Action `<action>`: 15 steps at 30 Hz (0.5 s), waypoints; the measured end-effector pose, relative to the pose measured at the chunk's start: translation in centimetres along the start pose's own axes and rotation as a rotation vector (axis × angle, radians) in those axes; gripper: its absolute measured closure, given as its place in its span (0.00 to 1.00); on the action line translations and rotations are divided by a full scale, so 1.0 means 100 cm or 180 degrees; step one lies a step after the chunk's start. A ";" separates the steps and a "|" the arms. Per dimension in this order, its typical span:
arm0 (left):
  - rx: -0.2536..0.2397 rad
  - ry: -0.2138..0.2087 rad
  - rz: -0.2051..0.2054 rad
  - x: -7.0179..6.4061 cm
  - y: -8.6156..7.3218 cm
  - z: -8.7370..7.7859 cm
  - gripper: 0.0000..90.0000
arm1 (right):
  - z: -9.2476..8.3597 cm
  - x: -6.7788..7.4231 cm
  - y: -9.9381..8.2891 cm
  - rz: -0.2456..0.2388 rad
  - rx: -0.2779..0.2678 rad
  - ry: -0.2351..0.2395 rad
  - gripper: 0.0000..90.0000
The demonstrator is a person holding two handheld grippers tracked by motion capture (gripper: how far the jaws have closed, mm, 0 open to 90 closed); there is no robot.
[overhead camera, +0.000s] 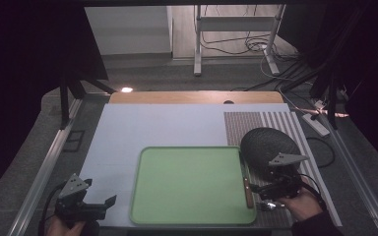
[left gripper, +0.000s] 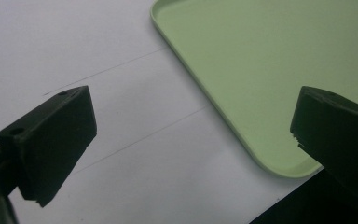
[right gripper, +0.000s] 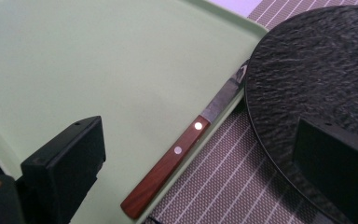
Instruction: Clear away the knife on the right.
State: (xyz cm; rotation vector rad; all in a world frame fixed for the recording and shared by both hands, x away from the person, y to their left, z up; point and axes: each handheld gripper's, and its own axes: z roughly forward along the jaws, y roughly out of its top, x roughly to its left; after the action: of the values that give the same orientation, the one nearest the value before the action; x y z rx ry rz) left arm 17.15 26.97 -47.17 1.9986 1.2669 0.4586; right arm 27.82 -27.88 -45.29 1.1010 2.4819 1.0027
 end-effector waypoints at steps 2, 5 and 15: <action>-0.0001 -0.0001 -0.0003 0.000 0.000 0.000 0.00 | -0.007 0.001 -0.004 0.0013 -0.0082 -0.0020 0.04; -0.0005 -0.0004 -0.0012 0.001 0.000 0.000 0.00 | -0.011 0.001 -0.007 0.0025 -0.0128 -0.0034 0.04; -0.0007 -0.0002 -0.0025 0.001 0.000 0.000 0.00 | -0.027 0.001 -0.023 0.0163 -0.0239 -0.0145 0.00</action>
State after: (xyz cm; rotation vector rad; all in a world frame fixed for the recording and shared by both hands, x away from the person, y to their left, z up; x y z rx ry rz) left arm 17.16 27.09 -47.16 1.9911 1.2726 0.4554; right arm 25.20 -30.27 -44.85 1.1560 2.3716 1.0639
